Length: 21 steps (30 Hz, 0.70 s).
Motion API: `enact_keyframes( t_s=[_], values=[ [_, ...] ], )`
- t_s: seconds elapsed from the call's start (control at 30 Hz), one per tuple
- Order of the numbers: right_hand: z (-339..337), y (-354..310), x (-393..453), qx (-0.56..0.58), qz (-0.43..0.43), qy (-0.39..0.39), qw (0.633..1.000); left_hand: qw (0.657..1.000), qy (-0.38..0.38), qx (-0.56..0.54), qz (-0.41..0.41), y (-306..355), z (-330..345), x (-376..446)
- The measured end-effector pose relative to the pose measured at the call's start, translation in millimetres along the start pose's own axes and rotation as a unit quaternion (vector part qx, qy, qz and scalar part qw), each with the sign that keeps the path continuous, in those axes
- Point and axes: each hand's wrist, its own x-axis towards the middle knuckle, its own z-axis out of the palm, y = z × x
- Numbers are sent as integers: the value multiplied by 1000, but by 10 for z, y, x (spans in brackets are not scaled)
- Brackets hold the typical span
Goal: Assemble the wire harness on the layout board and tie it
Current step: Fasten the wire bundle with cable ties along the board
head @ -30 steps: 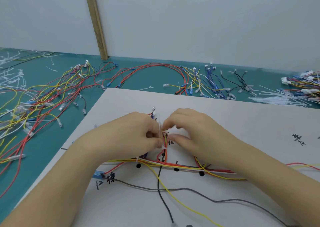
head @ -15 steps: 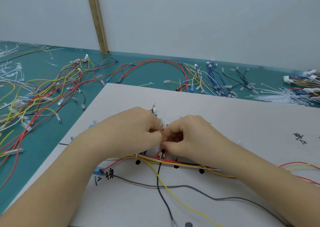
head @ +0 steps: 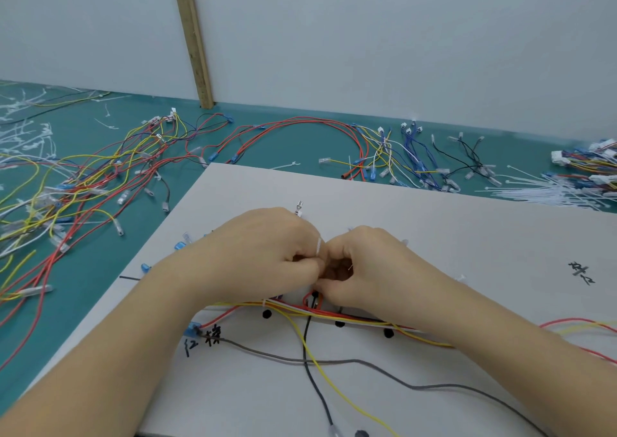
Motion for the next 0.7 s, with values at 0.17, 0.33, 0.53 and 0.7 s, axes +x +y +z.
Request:
enact_keyframes(
  t_s=[0.17,0.33,0.53,0.7],
  values=[
    [-53,19,-43,72,13,5,997,996,42,-76,2,38,-11,1],
    [-34,-25,-44,26,10,19,999,996,43,-80,-4,22,22,1],
    [-13,-79,-41,-48,11,28,998,997,42,-63,5,27,6,-16],
    [-30,-74,-33,-29,19,29,999,1000,-7,6,23,58,-36,-10]
  ],
)
